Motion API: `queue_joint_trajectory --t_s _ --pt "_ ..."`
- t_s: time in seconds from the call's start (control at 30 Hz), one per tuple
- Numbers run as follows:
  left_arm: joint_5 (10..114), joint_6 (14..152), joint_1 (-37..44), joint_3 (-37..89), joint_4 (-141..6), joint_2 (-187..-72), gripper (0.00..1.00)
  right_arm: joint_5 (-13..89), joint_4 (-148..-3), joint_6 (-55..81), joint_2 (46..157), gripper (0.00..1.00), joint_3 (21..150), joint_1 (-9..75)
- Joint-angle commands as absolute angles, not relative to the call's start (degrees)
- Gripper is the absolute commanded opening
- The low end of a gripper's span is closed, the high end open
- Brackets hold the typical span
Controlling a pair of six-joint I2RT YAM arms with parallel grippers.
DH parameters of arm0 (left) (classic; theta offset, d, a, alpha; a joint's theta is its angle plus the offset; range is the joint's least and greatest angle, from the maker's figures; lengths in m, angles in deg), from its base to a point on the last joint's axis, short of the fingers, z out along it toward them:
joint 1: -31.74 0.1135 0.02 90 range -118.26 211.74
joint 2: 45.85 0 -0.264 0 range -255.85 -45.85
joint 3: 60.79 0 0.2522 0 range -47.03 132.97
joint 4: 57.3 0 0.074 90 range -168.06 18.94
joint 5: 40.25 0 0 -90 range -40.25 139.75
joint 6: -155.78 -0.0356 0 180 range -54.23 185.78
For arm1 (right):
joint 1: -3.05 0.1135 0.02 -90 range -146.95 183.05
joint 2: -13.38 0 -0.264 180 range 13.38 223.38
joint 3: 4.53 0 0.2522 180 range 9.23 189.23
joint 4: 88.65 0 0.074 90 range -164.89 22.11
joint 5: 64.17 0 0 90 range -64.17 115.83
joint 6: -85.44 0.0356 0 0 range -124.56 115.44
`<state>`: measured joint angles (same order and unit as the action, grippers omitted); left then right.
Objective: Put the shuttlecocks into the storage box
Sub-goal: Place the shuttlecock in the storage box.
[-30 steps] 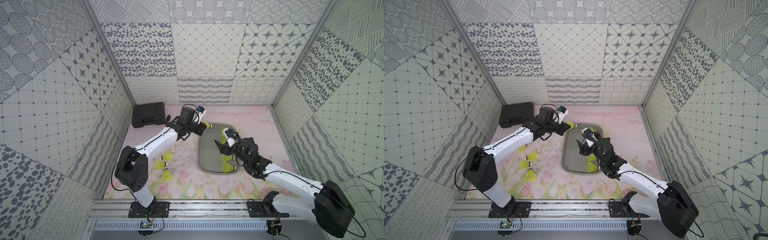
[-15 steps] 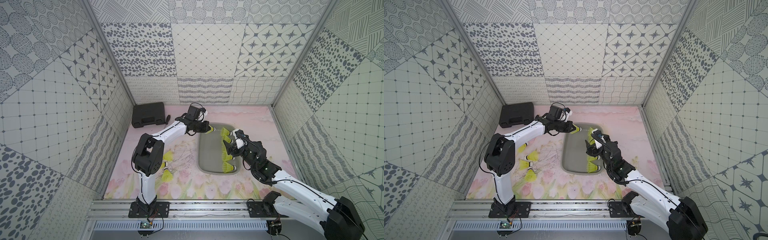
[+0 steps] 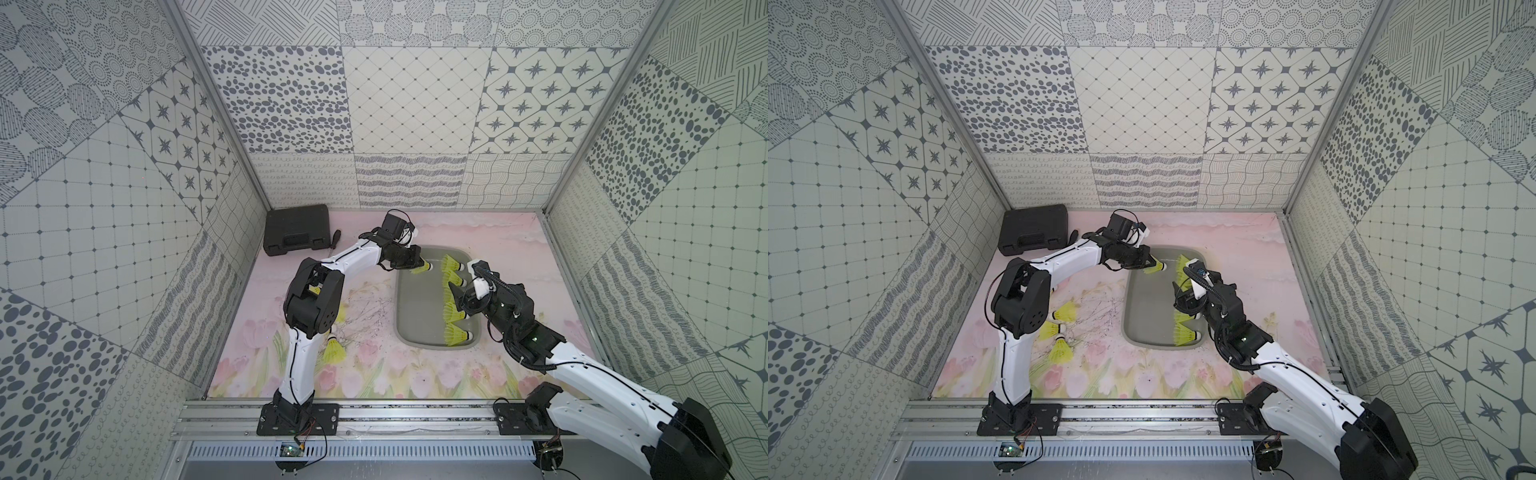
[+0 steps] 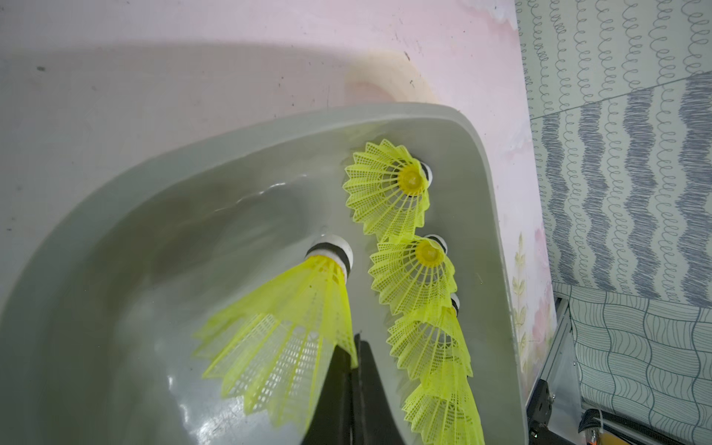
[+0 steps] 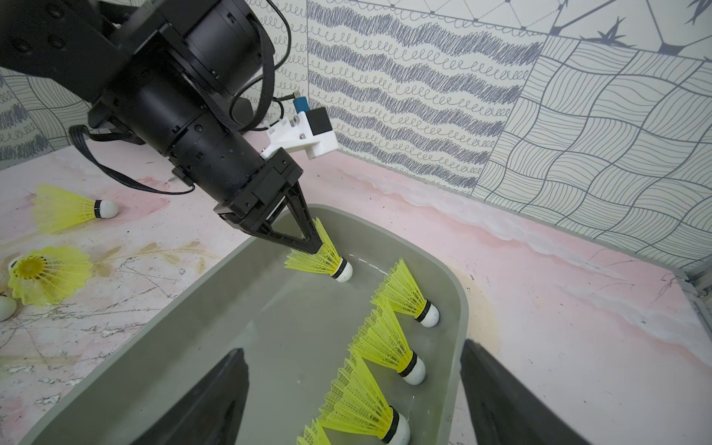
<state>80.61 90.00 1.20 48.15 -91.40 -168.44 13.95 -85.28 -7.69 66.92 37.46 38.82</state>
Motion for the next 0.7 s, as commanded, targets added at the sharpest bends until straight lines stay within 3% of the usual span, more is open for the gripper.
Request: queue_joint_trajectory --t_s 0.0,0.67 --pt "83.8 88.4 1.9 50.5 -95.0 -170.2 0.00 13.5 -86.6 -6.7 65.7 0.89 36.7 38.5" --pt "82.0 84.7 2.8 57.4 -103.2 -175.0 0.00 13.6 -86.9 -6.0 66.3 0.90 36.2 38.2"
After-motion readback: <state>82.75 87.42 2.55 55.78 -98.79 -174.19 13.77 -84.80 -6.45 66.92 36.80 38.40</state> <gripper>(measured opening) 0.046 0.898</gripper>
